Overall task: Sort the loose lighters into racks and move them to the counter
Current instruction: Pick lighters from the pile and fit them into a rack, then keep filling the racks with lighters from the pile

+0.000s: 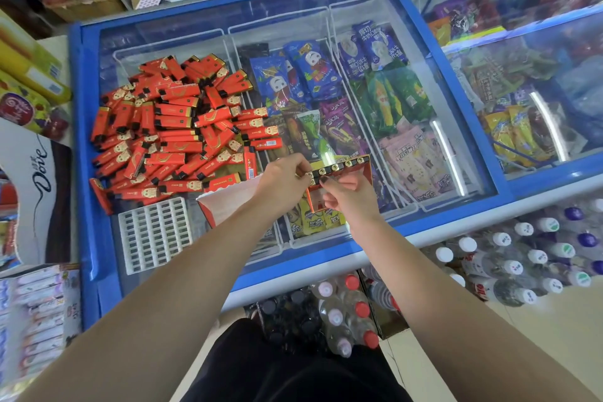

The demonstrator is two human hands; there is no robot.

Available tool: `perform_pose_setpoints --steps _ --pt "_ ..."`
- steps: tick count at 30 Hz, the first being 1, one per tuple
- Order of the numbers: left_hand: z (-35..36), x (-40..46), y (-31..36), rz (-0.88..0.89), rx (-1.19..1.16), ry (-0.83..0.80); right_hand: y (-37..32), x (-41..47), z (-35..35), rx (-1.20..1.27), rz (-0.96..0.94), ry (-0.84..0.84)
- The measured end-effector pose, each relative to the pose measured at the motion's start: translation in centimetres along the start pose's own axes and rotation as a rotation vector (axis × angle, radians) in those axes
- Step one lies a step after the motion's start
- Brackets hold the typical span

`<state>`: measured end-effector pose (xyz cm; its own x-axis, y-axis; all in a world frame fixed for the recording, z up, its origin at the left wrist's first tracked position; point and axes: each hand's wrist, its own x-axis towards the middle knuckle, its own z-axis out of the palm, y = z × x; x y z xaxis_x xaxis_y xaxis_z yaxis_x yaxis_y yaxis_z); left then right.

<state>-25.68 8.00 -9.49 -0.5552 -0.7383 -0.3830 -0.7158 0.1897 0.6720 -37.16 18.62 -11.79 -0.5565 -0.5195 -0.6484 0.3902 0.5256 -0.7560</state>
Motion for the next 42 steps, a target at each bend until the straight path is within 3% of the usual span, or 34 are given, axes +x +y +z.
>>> perform_pose_setpoints --steps 5,9,11,15,20,23,29,34,42 --pt "-0.5 -0.4 -0.2 0.004 -0.008 -0.009 -0.8 -0.2 0.4 0.118 0.262 -0.035" --pt "-2.3 -0.7 -0.6 0.040 -0.047 0.037 -1.4 -0.3 0.0 0.069 0.275 -0.037" --pt "-4.0 -0.9 -1.2 0.044 -0.055 0.090 -2.0 -0.9 0.3 -0.083 0.174 0.036" --pt "-8.4 -0.9 -3.9 0.007 0.003 0.218 -3.6 -2.9 1.9 -0.224 -0.217 0.192" --pt "-13.1 -0.6 -9.1 -0.122 0.282 0.074 -5.4 -3.2 5.8 -0.460 -0.524 0.074" --pt "-14.5 -0.7 -11.2 -0.153 0.323 0.092 -6.3 -2.8 8.2 -0.571 -0.659 0.002" --pt "-15.4 -0.3 -13.3 -0.151 0.369 0.168 -7.7 -0.6 13.5 -0.859 -0.701 -0.201" --pt "-15.6 1.0 -13.8 -0.079 0.450 0.146 -8.5 1.8 16.9 -1.081 -0.771 -0.272" --pt "-16.2 3.2 -14.7 -0.027 0.480 0.107 -8.5 3.8 21.1 -1.702 -0.996 -0.350"
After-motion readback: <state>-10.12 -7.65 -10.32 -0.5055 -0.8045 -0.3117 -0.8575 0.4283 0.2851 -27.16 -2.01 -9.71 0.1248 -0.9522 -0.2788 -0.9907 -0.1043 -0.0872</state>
